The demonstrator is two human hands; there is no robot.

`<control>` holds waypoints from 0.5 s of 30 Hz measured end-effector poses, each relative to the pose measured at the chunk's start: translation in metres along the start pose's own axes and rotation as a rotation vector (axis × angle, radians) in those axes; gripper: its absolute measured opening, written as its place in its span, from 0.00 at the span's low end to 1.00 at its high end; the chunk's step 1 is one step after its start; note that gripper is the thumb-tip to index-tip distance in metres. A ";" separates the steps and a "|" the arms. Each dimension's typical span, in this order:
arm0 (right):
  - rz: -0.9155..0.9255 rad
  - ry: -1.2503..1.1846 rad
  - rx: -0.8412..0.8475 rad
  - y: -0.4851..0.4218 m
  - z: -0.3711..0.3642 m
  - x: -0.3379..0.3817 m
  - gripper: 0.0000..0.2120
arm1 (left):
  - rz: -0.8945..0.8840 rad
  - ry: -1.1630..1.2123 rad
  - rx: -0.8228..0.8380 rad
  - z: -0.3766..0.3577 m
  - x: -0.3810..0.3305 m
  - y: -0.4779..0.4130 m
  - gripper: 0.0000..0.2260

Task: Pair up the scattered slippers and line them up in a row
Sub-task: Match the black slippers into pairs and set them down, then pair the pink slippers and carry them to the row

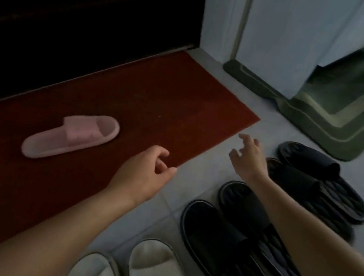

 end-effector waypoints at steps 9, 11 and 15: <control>0.212 -0.088 0.480 0.059 -0.249 0.164 0.22 | 0.518 0.086 -0.154 0.077 0.200 0.046 0.16; 0.160 -0.143 0.523 0.059 -0.285 0.187 0.25 | 0.566 0.053 -0.170 0.089 0.228 0.064 0.16; 0.028 -0.207 0.567 0.037 -0.330 0.212 0.38 | 0.621 0.069 -0.173 0.102 0.270 0.109 0.17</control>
Point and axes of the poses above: each hand's wrist, its own y-axis away from the middle knuckle, its own z-axis out of the back of the hand, x = y × z, the point moved 6 cm from there along -y, towards the middle knuckle, and after that the axes turned 15 degrees about -y, right-handed, at the moved point
